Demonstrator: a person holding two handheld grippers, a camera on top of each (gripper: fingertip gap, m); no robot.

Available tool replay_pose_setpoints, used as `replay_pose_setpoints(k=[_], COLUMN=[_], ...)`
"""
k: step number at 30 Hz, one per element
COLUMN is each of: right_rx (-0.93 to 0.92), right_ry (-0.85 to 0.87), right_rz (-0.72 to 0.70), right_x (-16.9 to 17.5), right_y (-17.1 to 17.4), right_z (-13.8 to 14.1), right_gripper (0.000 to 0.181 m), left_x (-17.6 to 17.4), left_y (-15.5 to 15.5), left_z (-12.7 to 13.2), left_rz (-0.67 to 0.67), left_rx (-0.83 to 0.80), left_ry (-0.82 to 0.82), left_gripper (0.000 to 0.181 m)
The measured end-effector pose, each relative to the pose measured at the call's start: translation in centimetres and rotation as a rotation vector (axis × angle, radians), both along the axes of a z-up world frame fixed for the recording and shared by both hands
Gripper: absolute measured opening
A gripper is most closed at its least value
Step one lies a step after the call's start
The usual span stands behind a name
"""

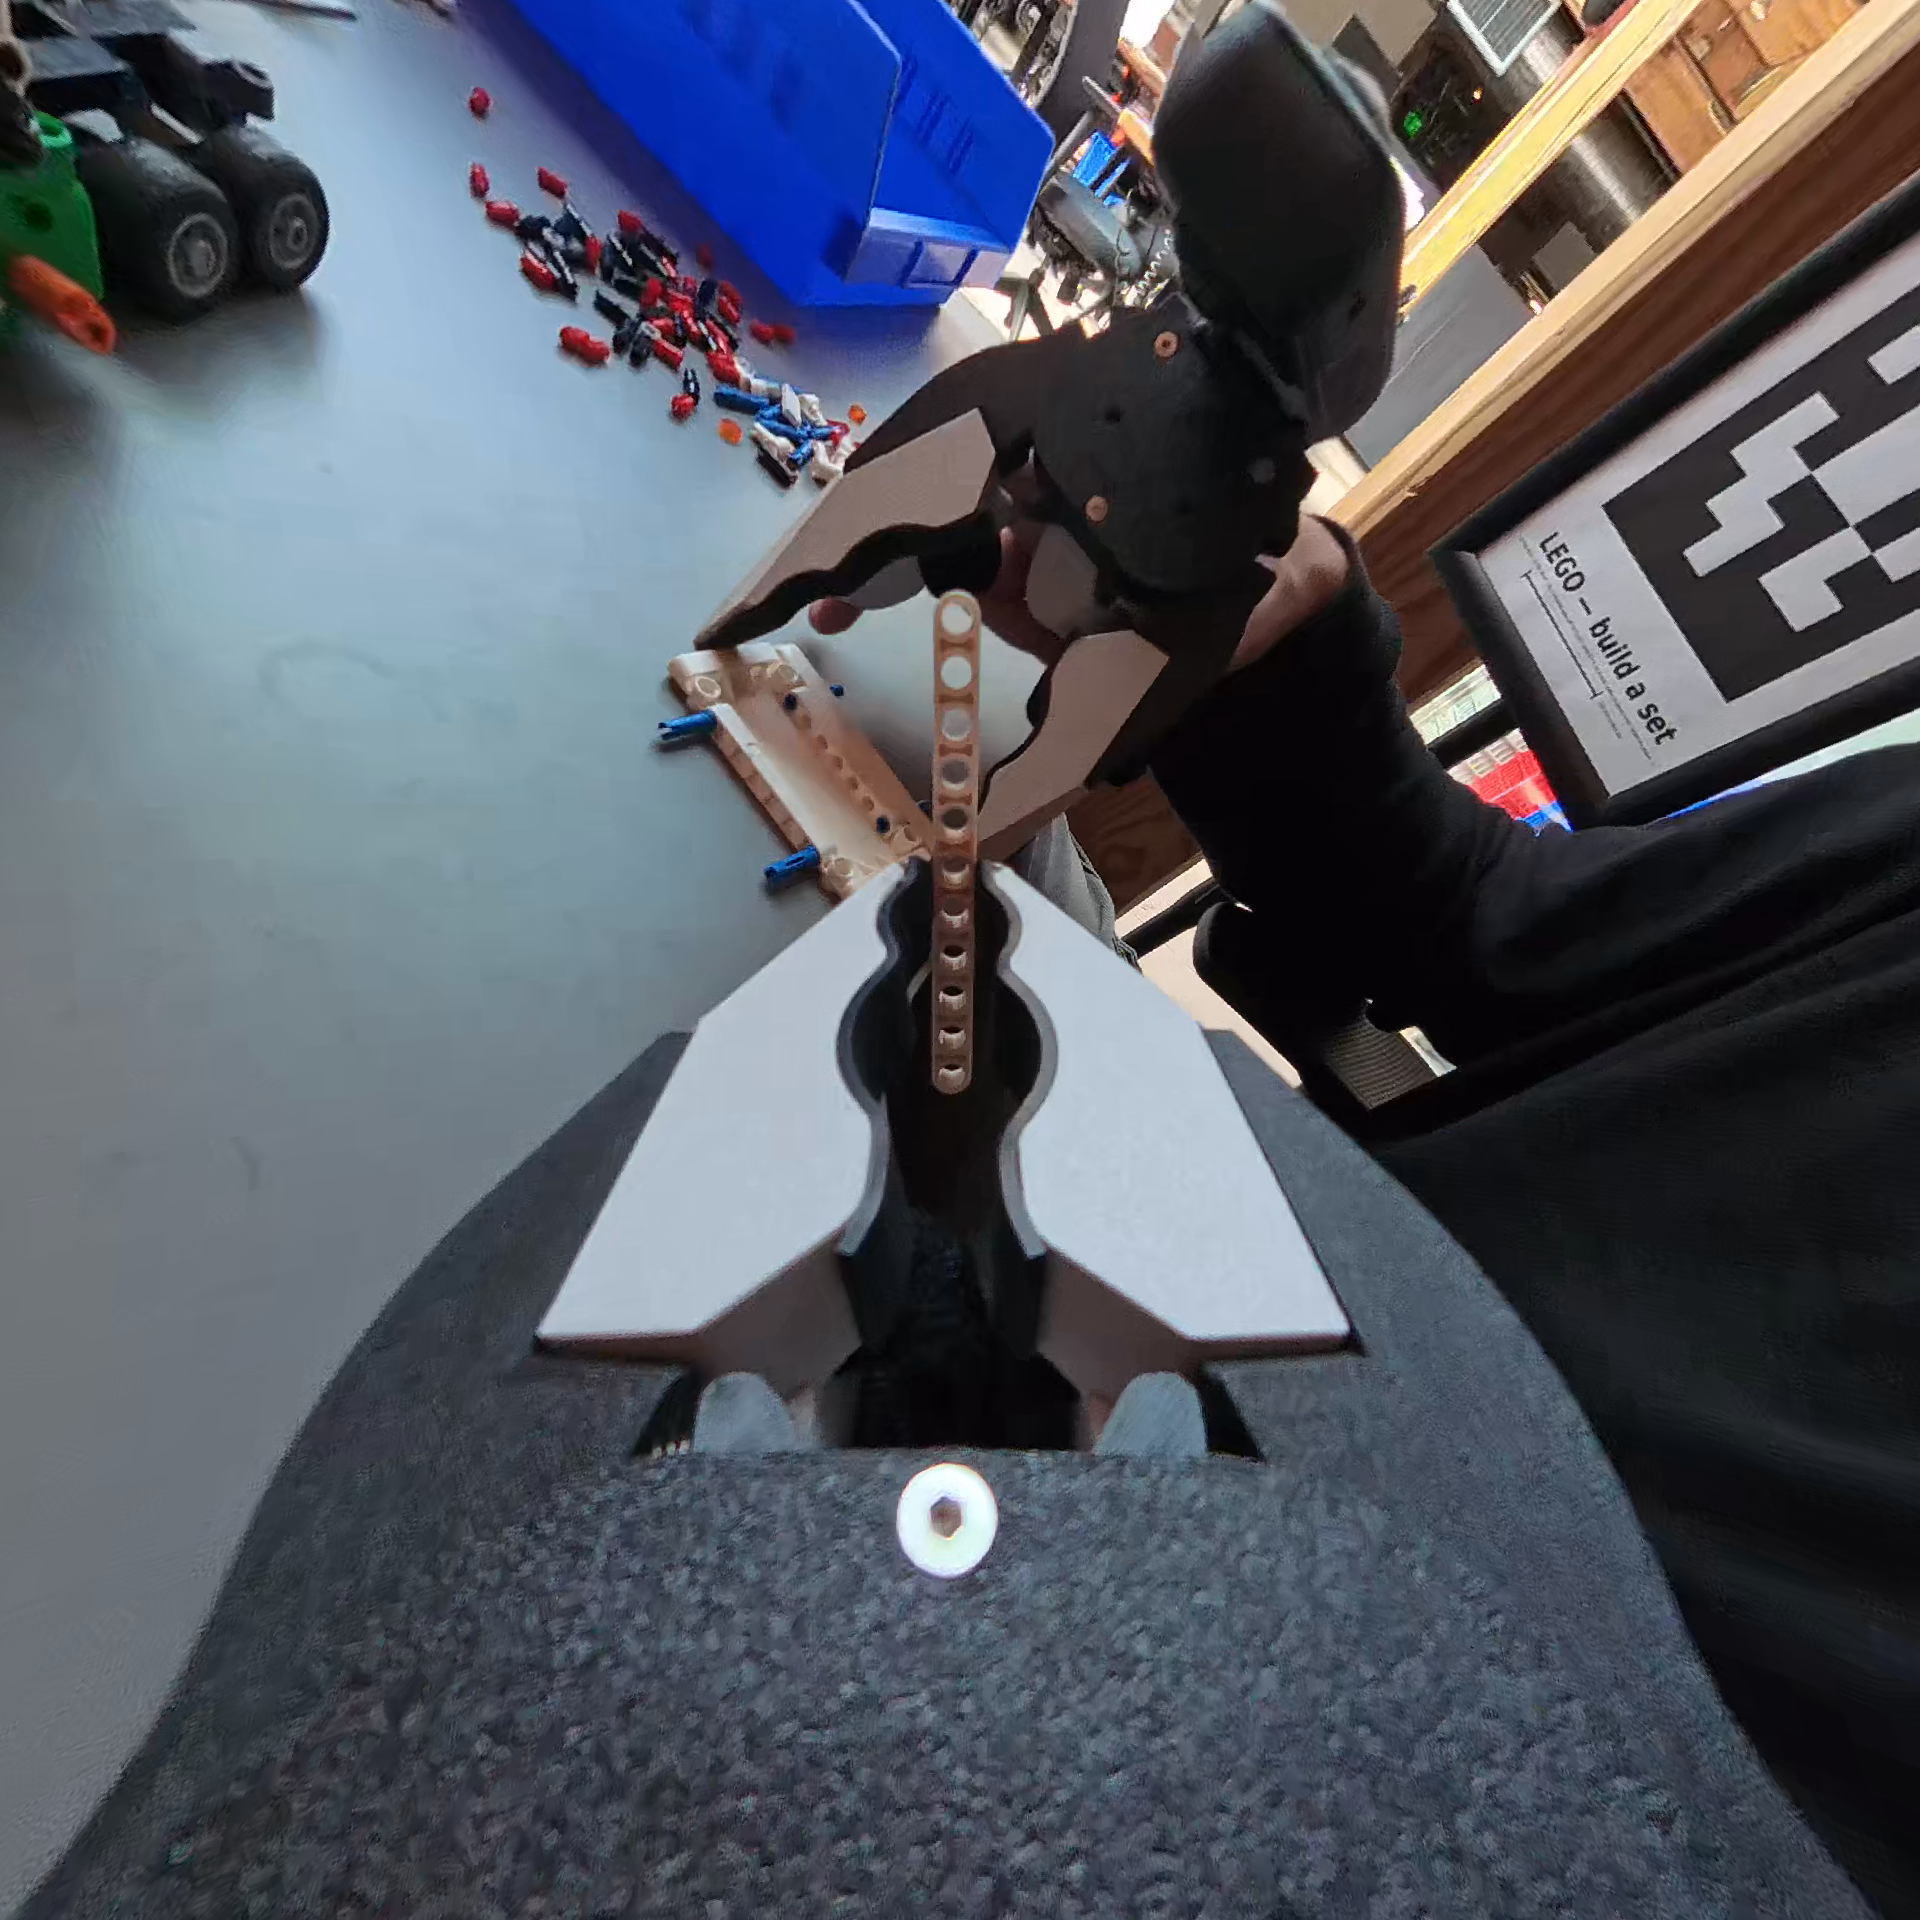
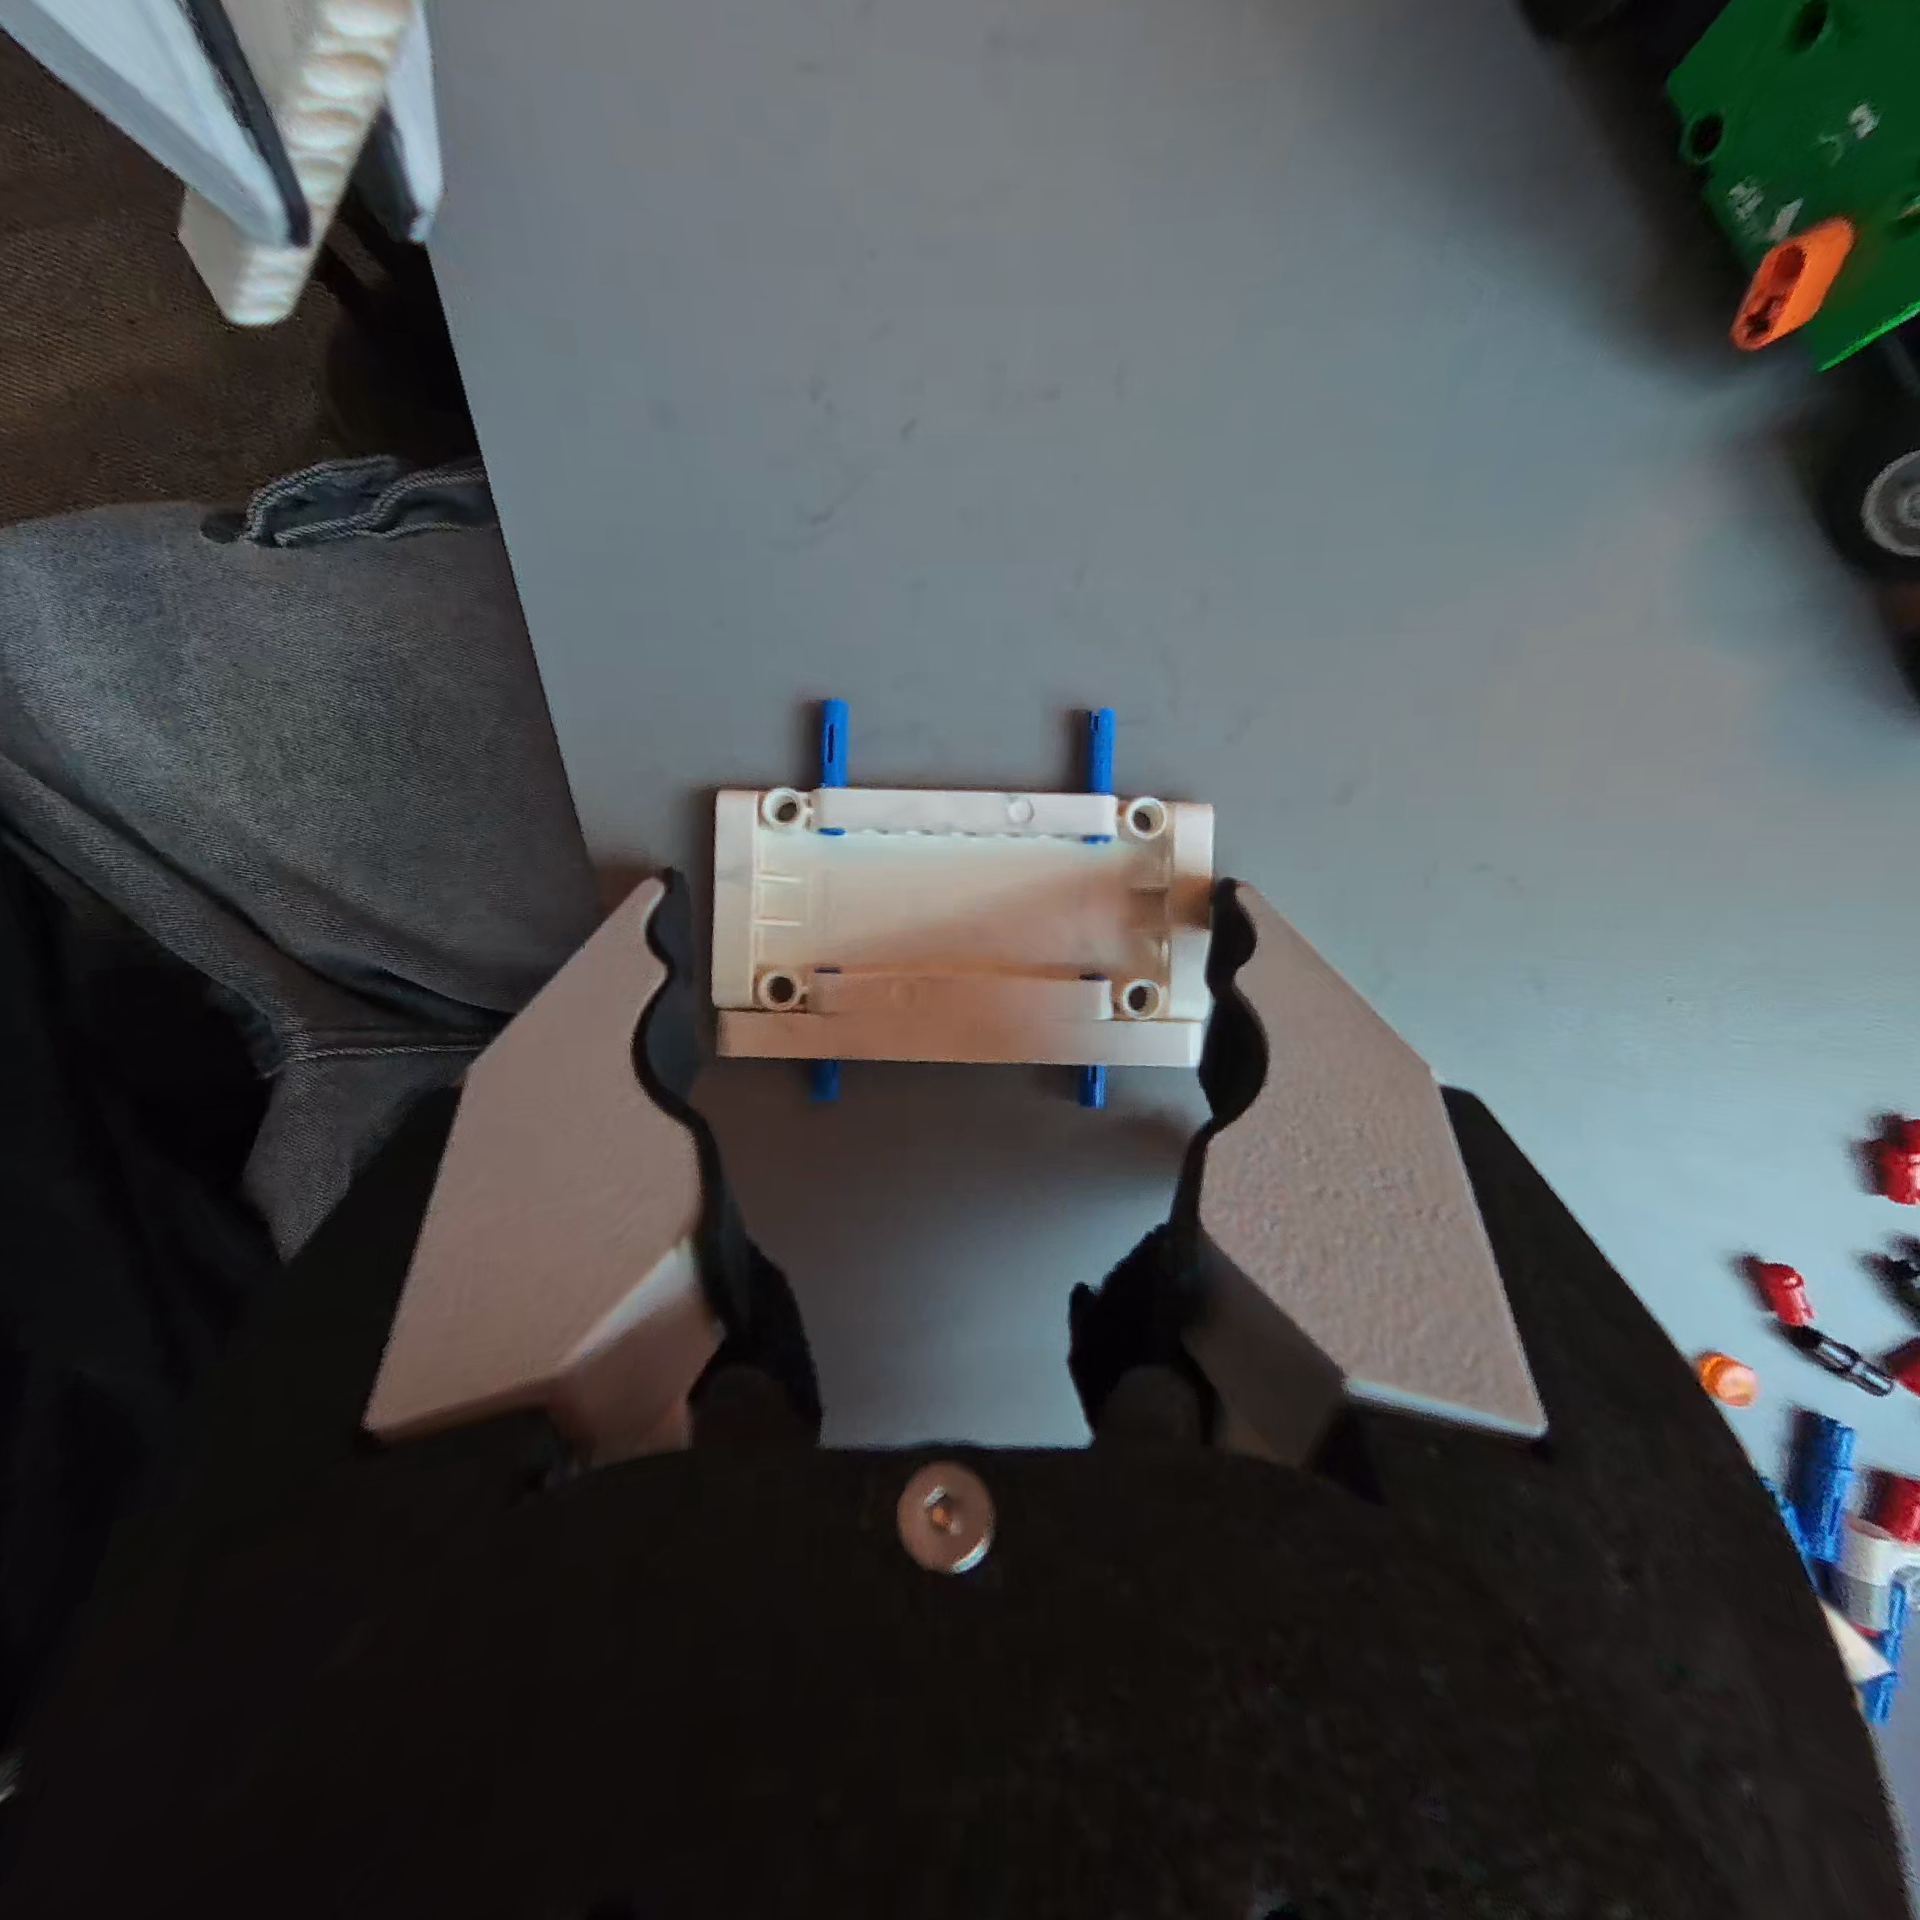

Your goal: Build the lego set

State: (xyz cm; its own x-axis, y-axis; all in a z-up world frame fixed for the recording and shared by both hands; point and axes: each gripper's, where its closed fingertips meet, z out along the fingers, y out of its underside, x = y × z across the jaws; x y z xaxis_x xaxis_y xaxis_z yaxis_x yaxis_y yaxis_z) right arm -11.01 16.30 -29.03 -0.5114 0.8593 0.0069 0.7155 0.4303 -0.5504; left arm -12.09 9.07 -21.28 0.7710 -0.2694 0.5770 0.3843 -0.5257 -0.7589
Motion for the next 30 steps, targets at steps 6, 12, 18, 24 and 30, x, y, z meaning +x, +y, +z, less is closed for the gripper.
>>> replay_pose_setpoints(k=[6,12,18,24,30], right_rx=[0.014,0.087,0.133,0.272,0.262], right_ry=[0.028,0.287,0.478,0.547,0.53], right_rz=[0.069,0.11,0.11,0.139,0.108], right_x=[0.5,-0.7,-1.8,-2.1,-2.3], right_y=[-1.3,-1.2,-1.2,-1.9,-1.2], right_z=[0.2,2.4,4.9,3.8,3.4], right_gripper=[0.092,0.091,0.091,0.092,0.092], left_x=[0.0,-1.1,-1.4,-1.4,-1.8], left_y=[0.1,1.5,3.3,3.9,3.9], left_z=[-1.7,-2.7,-2.0,-2.5,-2.5], left_rz=[0.033,0.083,0.069,0.04,0.046], left_rx=[-0.076,-0.115,-0.105,-0.13,-0.127], left_ry=[-0.123,-0.157,-0.277,-0.347,-0.288], left_gripper=[0.006,0.006,0.006,0.006,0.006])
